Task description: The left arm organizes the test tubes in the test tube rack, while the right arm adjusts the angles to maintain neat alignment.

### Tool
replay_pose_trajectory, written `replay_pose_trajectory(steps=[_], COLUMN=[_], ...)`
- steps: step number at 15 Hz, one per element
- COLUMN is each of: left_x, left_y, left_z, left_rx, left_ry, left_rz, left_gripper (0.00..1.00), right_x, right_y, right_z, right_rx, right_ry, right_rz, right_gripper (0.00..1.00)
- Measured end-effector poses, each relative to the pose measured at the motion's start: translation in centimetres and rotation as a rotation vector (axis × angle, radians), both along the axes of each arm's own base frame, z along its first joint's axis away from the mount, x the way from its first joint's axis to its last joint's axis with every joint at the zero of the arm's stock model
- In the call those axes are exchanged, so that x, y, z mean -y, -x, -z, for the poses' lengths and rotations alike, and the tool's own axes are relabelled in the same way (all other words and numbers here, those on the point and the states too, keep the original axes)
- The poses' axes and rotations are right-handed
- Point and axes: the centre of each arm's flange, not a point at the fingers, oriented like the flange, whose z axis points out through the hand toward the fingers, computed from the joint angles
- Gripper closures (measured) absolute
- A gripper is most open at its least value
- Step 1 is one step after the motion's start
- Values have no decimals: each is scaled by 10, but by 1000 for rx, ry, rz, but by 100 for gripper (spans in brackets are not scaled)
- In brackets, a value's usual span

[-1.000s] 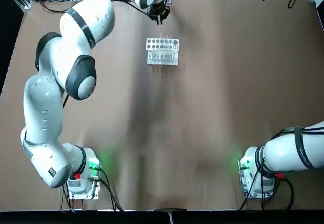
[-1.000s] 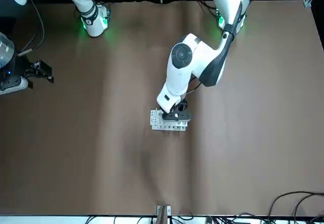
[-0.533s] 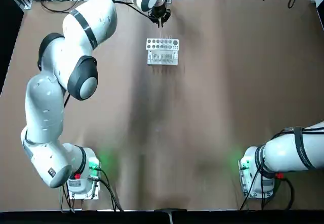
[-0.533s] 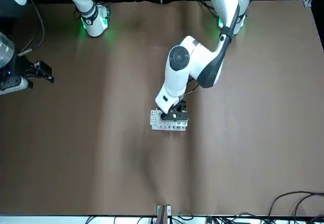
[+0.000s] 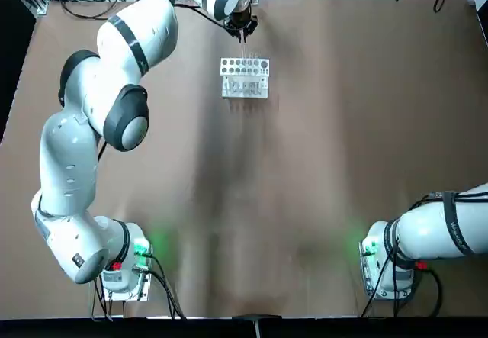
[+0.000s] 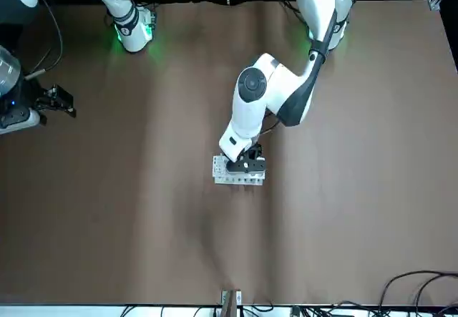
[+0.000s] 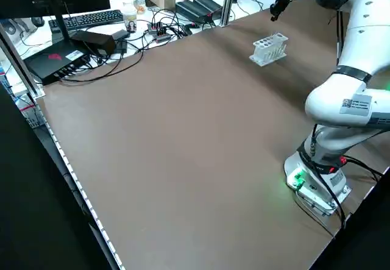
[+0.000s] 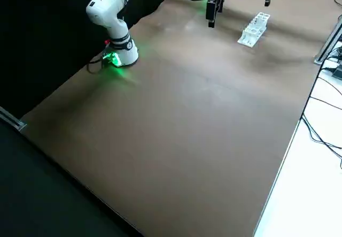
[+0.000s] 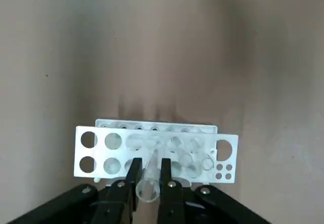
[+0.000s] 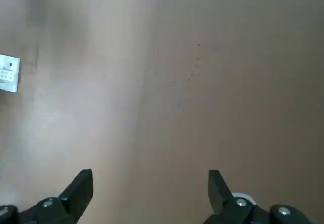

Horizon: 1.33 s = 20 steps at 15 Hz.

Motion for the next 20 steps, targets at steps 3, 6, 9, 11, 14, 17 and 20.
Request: replay_pose_trajectory(steps=[3,6,9,11,14,17,20], left_x=[0,0,3,5,7,8,8], left_y=[0,0,2,3,3,3,2], left_z=[3,10,16,21,31,38,42], left_rx=[-3,-9,-15,-18,-20,-24,-23], left_ry=[-3,-10,-16,-19,-22,-26,-27], left_rz=[0,1,5,9,11,11,11], left_gripper=[79,79,79,79,79,79,78], right_x=[0,0,0,0,0,0,0], right_y=[0,0,0,0,0,0,0], right_z=[0,0,0,0,0,0,0], right_rx=[0,0,0,0,0,0,0], right_ry=[0,0,0,0,0,0,0], right_rz=[0,0,0,0,0,0,0], right_gripper=[0,0,0,0,0,0,0])
